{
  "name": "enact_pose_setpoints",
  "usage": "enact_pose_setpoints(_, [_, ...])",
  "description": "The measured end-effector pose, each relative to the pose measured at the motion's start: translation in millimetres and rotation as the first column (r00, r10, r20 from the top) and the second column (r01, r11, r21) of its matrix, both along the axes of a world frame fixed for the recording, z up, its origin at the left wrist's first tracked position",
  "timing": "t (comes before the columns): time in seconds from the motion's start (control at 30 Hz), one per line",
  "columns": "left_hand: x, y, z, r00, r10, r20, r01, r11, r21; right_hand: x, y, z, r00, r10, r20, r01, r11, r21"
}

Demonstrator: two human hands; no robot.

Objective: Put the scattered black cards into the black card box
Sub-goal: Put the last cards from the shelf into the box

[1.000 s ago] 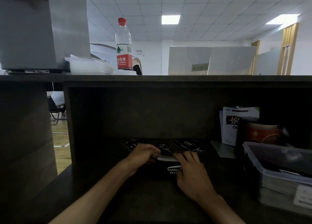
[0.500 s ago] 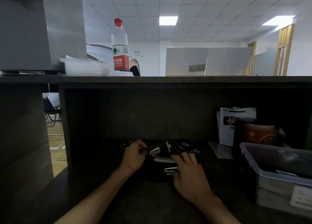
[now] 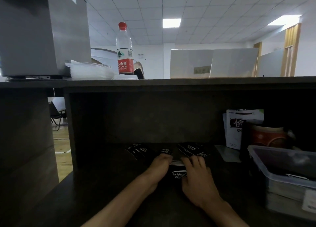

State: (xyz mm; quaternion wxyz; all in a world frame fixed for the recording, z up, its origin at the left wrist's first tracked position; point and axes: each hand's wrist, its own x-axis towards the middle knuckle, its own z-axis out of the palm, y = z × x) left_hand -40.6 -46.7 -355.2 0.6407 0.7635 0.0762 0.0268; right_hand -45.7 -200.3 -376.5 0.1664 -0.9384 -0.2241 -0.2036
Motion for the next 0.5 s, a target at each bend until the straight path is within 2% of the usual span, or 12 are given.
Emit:
enact_pose_setpoints(0.07, [9.9, 12.5, 6.8, 0.998, 0.067, 0.02, -0.068, 0.997, 0.042, 0.3, 0.3, 0.0, 1.0, -0.012, 0.006, 0.012, 1.0, 0.004])
enact_pose_setpoints(0.1, [16.1, 21.9, 9.5, 0.988, 0.145, 0.056, -0.152, 0.974, 0.17, 0.1, 0.7, 0.3, 1.0, -0.017, 0.008, 0.017, 1.0, 0.006])
enact_pose_setpoints(0.13, [22.5, 31.8, 10.1, 0.972, 0.214, 0.1, -0.236, 0.9, 0.367, -0.1, 1.2, 0.7, 1.0, -0.021, 0.005, 0.021, 1.0, 0.008])
enact_pose_setpoints(0.2, [33.1, 45.1, 5.0, 0.955, 0.278, 0.106, -0.267, 0.646, 0.715, 0.4, 1.5, 0.8, 1.0, -0.023, -0.003, 0.023, 1.0, 0.013])
enact_pose_setpoints(0.23, [37.2, 48.2, 1.2, 0.955, 0.289, 0.066, -0.221, 0.544, 0.809, 0.8, 1.2, 0.5, 1.0, -0.024, -0.006, 0.024, 1.0, 0.014])
enact_pose_setpoints(0.27, [39.1, 49.4, -1.9, 0.955, 0.296, 0.031, -0.179, 0.489, 0.854, 1.0, 1.2, 0.3, 1.0, -0.024, -0.006, 0.024, 1.0, 0.012])
enact_pose_setpoints(0.3, [39.6, 49.2, -3.8, 0.953, 0.303, 0.018, -0.168, 0.477, 0.863, 0.9, 1.4, 0.1, 1.0, -0.024, -0.004, 0.024, 1.0, 0.012])
enact_pose_setpoints(0.37, [39.5, 49.9, -5.3, 0.948, 0.315, 0.052, -0.219, 0.521, 0.825, 0.2, 1.9, 0.3, 1.0, -0.028, 0.005, 0.028, 0.999, 0.015])
enact_pose_setpoints(0.5, [30.1, 54.8, 0.4, 0.925, 0.272, 0.265, -0.379, 0.693, 0.613, -1.2, 1.3, 1.3, 0.999, -0.033, 0.0, 0.033, 0.999, 0.021])
